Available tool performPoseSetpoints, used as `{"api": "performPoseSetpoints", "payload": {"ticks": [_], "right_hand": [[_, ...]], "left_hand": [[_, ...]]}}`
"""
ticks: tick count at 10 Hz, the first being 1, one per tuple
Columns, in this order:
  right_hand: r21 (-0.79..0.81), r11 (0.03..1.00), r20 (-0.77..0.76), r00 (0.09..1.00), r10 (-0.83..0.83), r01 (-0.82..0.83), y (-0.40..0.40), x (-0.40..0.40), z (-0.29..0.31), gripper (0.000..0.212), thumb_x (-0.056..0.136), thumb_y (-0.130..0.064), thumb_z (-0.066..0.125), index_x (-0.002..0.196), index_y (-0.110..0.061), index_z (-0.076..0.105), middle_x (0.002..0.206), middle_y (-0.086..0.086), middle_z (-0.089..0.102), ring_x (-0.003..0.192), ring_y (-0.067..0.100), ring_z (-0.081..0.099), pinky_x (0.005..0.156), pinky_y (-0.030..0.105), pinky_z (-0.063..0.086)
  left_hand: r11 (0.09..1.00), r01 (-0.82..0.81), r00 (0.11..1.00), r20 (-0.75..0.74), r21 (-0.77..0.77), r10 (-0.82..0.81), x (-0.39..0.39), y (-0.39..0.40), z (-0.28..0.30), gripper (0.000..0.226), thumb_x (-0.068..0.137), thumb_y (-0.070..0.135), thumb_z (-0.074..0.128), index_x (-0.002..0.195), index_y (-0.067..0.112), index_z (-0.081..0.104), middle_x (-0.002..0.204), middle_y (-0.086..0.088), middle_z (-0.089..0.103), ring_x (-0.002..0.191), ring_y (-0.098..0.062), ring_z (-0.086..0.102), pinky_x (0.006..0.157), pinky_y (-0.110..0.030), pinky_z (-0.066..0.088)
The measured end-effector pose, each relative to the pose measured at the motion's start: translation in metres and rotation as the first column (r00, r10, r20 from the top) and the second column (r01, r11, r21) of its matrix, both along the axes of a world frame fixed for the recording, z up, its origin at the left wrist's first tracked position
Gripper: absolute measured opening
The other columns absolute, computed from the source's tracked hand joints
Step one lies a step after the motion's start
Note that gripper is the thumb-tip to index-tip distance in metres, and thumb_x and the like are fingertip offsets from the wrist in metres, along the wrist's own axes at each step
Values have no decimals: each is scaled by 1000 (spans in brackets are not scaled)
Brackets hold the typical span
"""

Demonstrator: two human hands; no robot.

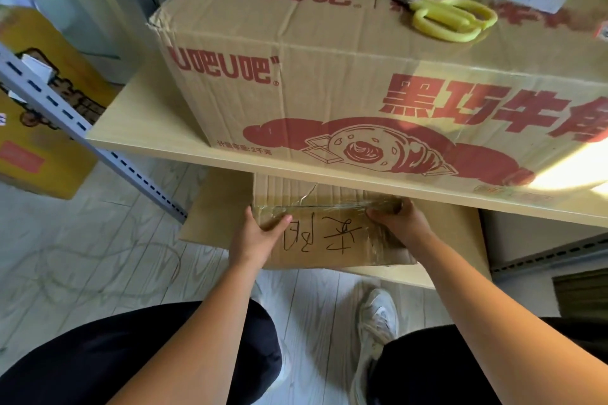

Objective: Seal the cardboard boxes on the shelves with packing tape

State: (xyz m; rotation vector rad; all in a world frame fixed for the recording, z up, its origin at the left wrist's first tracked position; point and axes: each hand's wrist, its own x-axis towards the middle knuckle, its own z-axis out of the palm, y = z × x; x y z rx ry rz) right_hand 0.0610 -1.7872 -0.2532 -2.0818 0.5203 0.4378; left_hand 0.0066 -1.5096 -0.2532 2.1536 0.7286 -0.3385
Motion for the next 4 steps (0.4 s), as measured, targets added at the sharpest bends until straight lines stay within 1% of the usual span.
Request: {"api": "performPoseSetpoints", "payload": {"ticks": [1, 2, 3, 4], "right_hand": [[-107, 994, -29, 999, 32, -35, 1, -4, -5, 83, 77, -52, 77, 138, -8, 40, 124, 14, 61, 108, 32, 60, 84, 37, 53], [-144, 990, -57, 998, -4, -5, 0, -15, -13, 100, 83, -52, 72, 153, -7, 15, 131, 18, 56, 114, 37, 58, 77, 33, 47], [-168, 985, -103, 995, 11, -28, -4, -20, -8, 97, 86, -55, 65, 155, -11, 13, 136, 20, 55, 116, 37, 58, 78, 33, 47], [-205, 977, -116, 992, 43, -66, -2, -21, 0, 94, 93, -55, 55, 157, -11, 3, 149, 20, 41, 123, 38, 54, 87, 38, 49]], "left_hand": [[991, 82, 997, 6, 103, -83, 8, -3, -5, 108, 79, 67, 64, 157, 13, 13, 149, -9, 46, 126, -31, 55, 88, -39, 54], [974, 178, 983, 14, 136, -182, 15, -10, -8, 109, 83, 58, 68, 158, 12, 5, 157, -11, 33, 138, -31, 43, 103, -41, 48], [954, 248, 968, -19, 169, -249, 18, -15, -4, 108, 85, 57, 66, 158, 12, 0, 156, -13, 31, 137, -31, 42, 103, -40, 47], [884, 283, 959, -99, 371, -266, 17, -22, 4, 101, 88, 63, 57, 158, 13, 4, 156, -15, 30, 139, -34, 38, 107, -45, 41]]}}
